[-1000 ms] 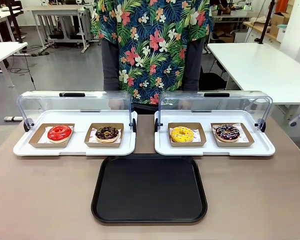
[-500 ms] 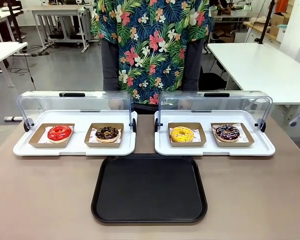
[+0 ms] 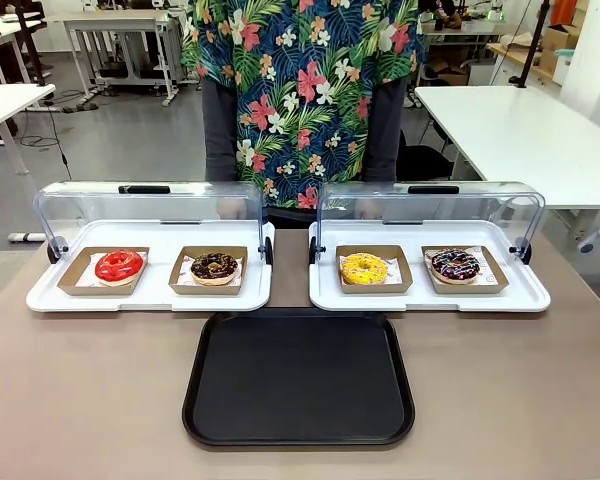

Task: Move the fourth donut from the left to the tray.
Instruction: Pick up the Paper togo box containing the Donut indicated by the person and place it on the Handle tray.

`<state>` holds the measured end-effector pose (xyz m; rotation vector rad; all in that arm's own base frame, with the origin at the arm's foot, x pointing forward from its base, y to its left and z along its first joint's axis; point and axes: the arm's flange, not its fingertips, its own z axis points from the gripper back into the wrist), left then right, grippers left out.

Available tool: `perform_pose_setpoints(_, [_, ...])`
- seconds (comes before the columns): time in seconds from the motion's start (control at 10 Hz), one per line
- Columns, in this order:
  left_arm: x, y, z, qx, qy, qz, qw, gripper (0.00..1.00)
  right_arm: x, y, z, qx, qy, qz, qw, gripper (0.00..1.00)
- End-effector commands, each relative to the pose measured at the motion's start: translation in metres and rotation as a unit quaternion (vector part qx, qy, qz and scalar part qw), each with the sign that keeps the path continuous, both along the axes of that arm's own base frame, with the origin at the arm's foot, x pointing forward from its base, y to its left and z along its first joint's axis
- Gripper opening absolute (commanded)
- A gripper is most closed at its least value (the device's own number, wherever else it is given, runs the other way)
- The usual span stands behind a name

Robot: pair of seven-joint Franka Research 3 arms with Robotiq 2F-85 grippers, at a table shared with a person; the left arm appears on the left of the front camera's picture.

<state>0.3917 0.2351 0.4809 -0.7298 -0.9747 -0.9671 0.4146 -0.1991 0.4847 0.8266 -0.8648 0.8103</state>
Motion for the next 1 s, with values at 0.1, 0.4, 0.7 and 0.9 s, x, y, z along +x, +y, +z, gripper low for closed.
perform_pose_setpoints(0.1, [-0.0015, 0.0000, 0.0018, -0.006, 0.002, -0.003, 1.000, 1.00, 0.0012, 0.0021, 0.0008, 0.009, -0.011, 0.000, 1.000, 1.00])
perform_pose_setpoints(0.4, [-0.0015, 0.0000, 0.0018, -0.006, 0.002, -0.003, 1.000, 1.00, 0.0012, 0.0021, 0.0008, 0.009, -0.011, 0.000, 1.000, 1.00])
perform_pose_setpoints(0.7, [-0.0015, 0.0000, 0.0018, -0.006, 0.002, -0.003, 1.000, 1.00, 0.0012, 0.0021, 0.0008, 0.009, -0.011, 0.000, 1.000, 1.00])
perform_pose_setpoints(0.9, [-0.0015, 0.0000, 0.0018, -0.006, 0.002, -0.003, 1.000, 1.00, 0.0012, 0.0021, 0.0008, 0.009, -0.011, 0.000, 1.000, 1.00])
